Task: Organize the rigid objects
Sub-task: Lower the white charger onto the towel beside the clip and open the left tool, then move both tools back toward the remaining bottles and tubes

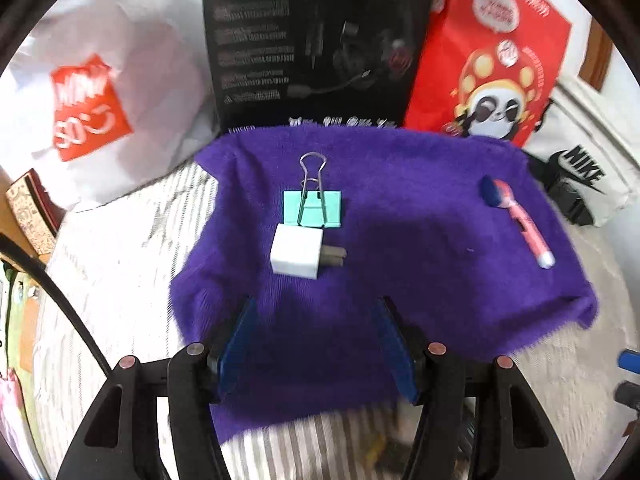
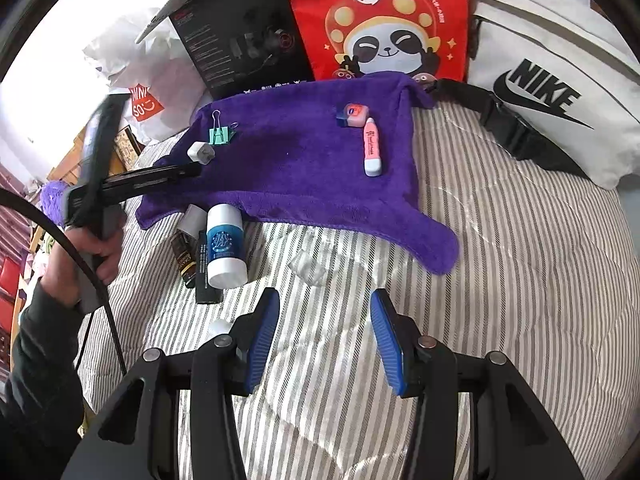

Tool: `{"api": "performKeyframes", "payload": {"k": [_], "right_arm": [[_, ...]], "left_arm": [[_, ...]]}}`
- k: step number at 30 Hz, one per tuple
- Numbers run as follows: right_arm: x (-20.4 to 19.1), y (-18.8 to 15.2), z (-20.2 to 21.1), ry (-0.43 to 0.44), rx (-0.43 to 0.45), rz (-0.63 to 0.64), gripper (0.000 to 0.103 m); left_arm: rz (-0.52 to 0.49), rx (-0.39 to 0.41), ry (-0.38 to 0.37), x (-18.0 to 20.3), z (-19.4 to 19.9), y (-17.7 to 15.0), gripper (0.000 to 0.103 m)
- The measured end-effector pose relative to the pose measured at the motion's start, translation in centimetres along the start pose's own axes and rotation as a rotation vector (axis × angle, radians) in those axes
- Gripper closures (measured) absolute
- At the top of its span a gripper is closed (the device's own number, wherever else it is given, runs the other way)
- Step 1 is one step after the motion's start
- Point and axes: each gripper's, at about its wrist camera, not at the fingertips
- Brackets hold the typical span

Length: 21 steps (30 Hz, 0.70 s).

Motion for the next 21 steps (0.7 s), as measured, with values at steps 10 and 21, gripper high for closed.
{"api": "performKeyframes", "payload": {"k": [10,21], "right_arm": [[-0.2,-2.1,1.4,-0.008,0.007,-0.022,0.056],[-1.1,-3.9,4.0,-0.009,0.032,-0.014,0.054]], "left_arm": [[0.016,-0.078,-0.011,2.3,4.2,-5.2,0.044],[0.123,-0.157,0.008,3.7,1.5,-7.3,0.046]]}}
Point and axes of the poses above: each gripper's, at about its wrist camera, not at the fingertips, and z roughly against the way its jaws point, x to its right, y to its top, and after that the axes turned 8 degrees about x, right-handed
